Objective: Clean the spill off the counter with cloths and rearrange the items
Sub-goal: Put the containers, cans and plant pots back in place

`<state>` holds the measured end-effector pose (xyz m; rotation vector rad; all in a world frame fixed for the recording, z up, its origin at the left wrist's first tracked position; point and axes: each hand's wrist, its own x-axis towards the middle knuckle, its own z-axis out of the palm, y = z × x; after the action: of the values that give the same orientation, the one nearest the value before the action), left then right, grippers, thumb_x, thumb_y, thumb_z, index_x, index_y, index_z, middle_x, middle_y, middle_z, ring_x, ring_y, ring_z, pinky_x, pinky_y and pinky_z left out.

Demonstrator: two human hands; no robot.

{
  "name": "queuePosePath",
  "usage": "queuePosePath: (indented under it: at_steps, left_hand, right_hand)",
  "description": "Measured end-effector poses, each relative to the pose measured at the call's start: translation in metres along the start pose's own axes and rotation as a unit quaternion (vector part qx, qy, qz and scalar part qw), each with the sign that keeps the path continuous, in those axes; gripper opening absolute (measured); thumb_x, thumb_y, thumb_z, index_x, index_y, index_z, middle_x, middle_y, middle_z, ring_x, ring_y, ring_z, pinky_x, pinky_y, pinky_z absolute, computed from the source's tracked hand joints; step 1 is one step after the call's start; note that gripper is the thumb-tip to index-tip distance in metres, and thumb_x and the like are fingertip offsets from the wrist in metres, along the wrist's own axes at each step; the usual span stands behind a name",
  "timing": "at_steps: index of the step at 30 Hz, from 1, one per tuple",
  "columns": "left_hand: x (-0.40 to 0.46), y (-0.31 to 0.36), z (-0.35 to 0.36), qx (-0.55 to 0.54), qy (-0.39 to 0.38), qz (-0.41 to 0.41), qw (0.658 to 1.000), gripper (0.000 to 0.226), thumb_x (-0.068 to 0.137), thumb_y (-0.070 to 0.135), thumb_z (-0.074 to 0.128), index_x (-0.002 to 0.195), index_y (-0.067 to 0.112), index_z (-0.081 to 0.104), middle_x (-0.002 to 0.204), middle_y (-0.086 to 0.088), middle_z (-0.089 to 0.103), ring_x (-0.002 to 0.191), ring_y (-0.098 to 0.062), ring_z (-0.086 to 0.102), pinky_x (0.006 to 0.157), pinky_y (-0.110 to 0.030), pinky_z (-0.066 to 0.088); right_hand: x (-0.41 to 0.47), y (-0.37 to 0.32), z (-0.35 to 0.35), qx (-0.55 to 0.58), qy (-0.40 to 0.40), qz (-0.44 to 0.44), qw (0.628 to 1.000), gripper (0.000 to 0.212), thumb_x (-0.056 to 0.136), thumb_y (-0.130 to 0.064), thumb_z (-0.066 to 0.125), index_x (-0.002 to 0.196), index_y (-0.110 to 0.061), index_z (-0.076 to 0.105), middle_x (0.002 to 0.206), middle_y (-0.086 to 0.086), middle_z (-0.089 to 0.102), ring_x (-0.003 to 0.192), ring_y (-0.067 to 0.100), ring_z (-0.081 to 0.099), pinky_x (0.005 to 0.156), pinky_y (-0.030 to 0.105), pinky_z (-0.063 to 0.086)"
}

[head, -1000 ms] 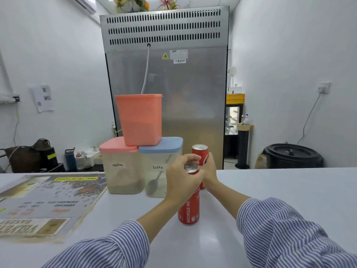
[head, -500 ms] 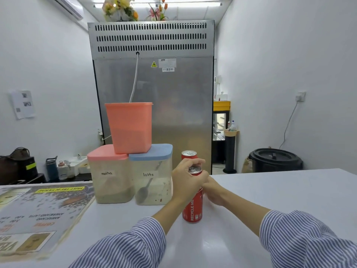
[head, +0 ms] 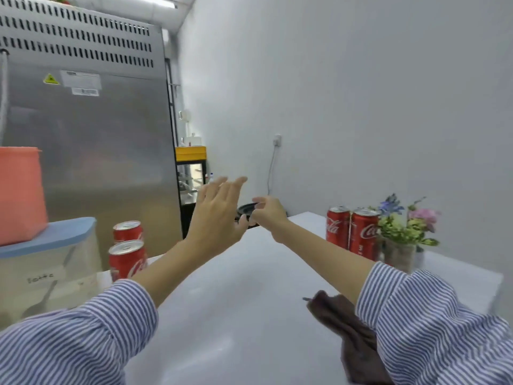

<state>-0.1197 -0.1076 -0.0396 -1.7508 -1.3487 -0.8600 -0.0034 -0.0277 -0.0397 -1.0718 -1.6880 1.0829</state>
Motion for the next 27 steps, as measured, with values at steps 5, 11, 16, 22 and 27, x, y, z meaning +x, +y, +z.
queuePosePath:
  at_steps: [5,11,16,22,27]
  left_hand:
    - [0.058,0.087,0.059,-0.173,-0.084,-0.048,0.98,0.061,0.076,0.019,0.056,0.133,0.011,0.038,0.118,-0.008,0.057,0.118,-0.029,0.043,0.096,-0.04,0.034]
    - [0.097,0.154,0.132,-0.257,-0.269,-0.08,0.925,0.045,0.085,0.023,0.05,0.128,0.015,0.039,0.124,-0.013,0.051,0.117,-0.033,0.041,0.094,-0.038,0.033]
    - [0.094,0.164,0.179,-0.302,-0.291,-0.082,0.904,0.037,0.081,0.04,0.059,0.11,0.023,0.044,0.112,-0.007,0.05,0.108,-0.029,0.044,0.094,-0.04,0.036]
    - [0.071,0.171,0.187,-0.478,-0.136,-0.263,0.827,0.05,0.063,0.02,0.082,0.091,0.013,0.04,0.096,-0.007,0.054,0.087,-0.02,0.057,0.071,-0.028,0.046]
    - [0.065,0.179,0.191,-0.555,-0.04,-0.424,0.715,0.063,0.053,0.015,0.08,0.097,0.02,0.034,0.102,-0.01,0.055,0.091,-0.024,0.061,0.078,-0.04,0.053]
  right_hand:
    - [-0.025,0.028,-0.117,-0.116,0.229,-0.059,0.965,0.048,0.076,0.002,0.054,0.123,-0.008,0.053,0.125,0.009,0.054,0.114,0.021,0.05,0.09,0.03,0.044]
    - [-0.027,0.074,-0.189,-0.241,0.292,-0.014,0.925,0.042,0.079,-0.006,0.058,0.121,-0.008,0.052,0.126,0.008,0.052,0.118,0.022,0.047,0.096,0.032,0.042]
    - [-0.02,0.096,-0.202,-0.328,0.258,-0.044,0.908,0.034,0.08,-0.029,0.067,0.102,-0.008,0.052,0.11,0.006,0.051,0.106,0.02,0.047,0.088,0.029,0.041]
    - [-0.011,0.099,-0.202,-0.304,0.26,-0.077,0.913,0.035,0.072,-0.016,0.073,0.082,-0.012,0.039,0.096,0.001,0.033,0.091,0.02,0.039,0.073,0.02,0.032]
    - [-0.007,0.107,-0.183,-0.243,0.263,-0.105,0.928,0.053,0.066,-0.009,0.072,0.104,-0.011,0.035,0.106,0.003,0.032,0.091,0.018,0.039,0.067,0.014,0.032]
